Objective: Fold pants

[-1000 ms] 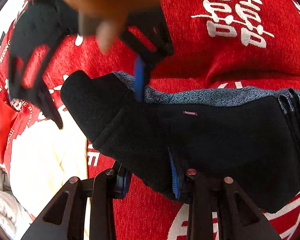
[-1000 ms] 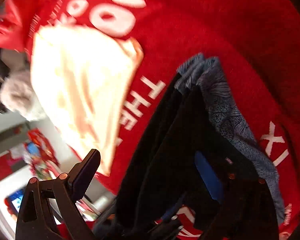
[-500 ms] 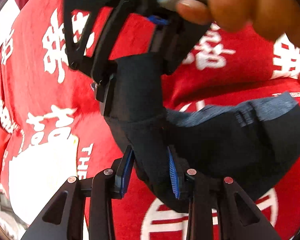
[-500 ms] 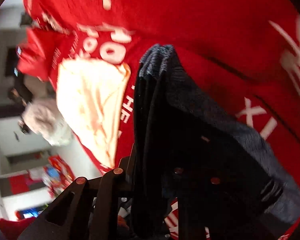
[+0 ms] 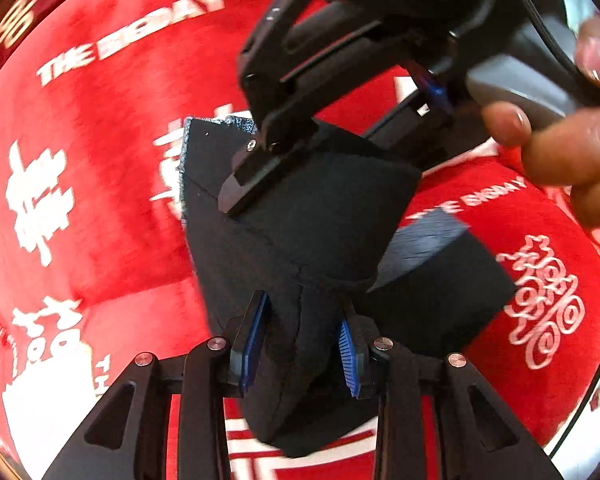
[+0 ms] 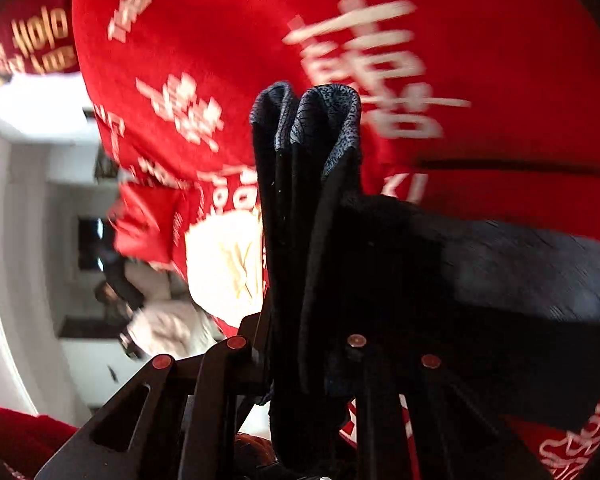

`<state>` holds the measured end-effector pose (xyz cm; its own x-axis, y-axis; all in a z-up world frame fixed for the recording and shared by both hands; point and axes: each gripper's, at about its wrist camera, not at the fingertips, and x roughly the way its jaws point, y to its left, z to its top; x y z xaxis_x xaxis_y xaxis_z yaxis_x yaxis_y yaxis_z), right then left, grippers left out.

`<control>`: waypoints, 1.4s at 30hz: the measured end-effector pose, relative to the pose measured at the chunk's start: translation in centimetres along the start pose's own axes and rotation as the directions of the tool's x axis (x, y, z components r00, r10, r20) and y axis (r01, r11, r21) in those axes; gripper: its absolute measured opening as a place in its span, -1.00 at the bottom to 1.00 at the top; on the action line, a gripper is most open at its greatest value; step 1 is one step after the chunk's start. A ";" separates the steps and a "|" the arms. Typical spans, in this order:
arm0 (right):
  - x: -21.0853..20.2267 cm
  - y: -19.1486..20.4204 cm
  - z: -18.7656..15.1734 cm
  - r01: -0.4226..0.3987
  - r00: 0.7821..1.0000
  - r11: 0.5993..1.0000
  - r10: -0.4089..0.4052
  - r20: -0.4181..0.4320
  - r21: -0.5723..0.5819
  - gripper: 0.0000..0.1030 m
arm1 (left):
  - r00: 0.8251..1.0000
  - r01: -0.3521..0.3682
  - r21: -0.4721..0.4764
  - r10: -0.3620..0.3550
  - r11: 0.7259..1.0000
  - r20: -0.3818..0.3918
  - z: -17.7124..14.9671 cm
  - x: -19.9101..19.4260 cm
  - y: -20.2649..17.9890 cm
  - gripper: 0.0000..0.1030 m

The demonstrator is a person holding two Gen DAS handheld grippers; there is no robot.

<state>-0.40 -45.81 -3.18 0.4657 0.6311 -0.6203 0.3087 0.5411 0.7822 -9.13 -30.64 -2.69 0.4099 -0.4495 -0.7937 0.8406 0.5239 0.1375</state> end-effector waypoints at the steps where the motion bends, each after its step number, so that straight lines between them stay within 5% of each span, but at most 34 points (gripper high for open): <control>1: -1.4 -1.2 -0.8 -0.015 1.000 1.000 0.015 0.027 0.023 -0.64 | 1.000 0.011 0.016 -0.011 1.000 -0.004 0.2 0.4 -0.6 -0.34; 10: -8.6 -11.9 -5.7 -0.058 0.991 0.979 0.032 0.133 0.196 -0.63 | 0.992 0.095 0.173 -0.080 0.980 -0.093 0.5 3.7 -8.9 -0.34; 19: -8.0 -20.7 -7.4 0.018 0.992 0.951 -0.055 0.112 0.310 -0.60 | 0.973 0.121 0.211 -0.073 0.970 -0.218 -1.4 8.7 -12.9 -0.34; 21: -8.2 -21.4 -7.9 0.019 0.992 0.949 -0.057 0.111 0.315 -0.58 | 0.970 0.127 0.217 -0.075 0.968 -0.230 -1.6 8.8 -13.1 -0.05; 22: -8.2 -21.3 -8.0 0.025 0.992 0.949 -0.062 0.111 0.314 -0.57 | 0.964 0.145 0.199 -0.094 0.969 -0.247 -1.6 8.7 -12.9 0.14; 29: -8.4 -19.5 -9.0 0.147 0.978 0.947 -0.183 0.103 0.286 -0.54 | 0.938 0.170 0.033 -0.151 0.985 -0.312 -1.3 7.7 -8.5 0.17; 30: -8.3 -19.2 -9.1 0.170 0.974 0.946 -0.204 0.099 0.277 -0.53 | 0.935 0.170 0.009 -0.159 0.985 -0.318 -1.3 7.6 -7.8 0.31; 35: -7.4 -18.3 -9.8 0.268 0.951 0.927 -0.299 0.086 0.262 -0.48 | 0.950 0.080 -0.082 -0.101 0.993 -0.295 -0.5 7.2 -3.0 0.35; 42: -6.4 -16.3 -9.6 0.383 0.907 0.899 -0.410 0.098 0.213 -0.46 | 0.940 -0.072 -0.262 -0.022 0.962 -0.340 0.2 9.8 4.9 0.35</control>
<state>-16.37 -53.33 -12.56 0.3769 0.2963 -0.8776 0.6328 0.6095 0.4776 -0.90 -32.57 -9.68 0.2461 -0.1881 -0.9508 0.6867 0.7262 0.0341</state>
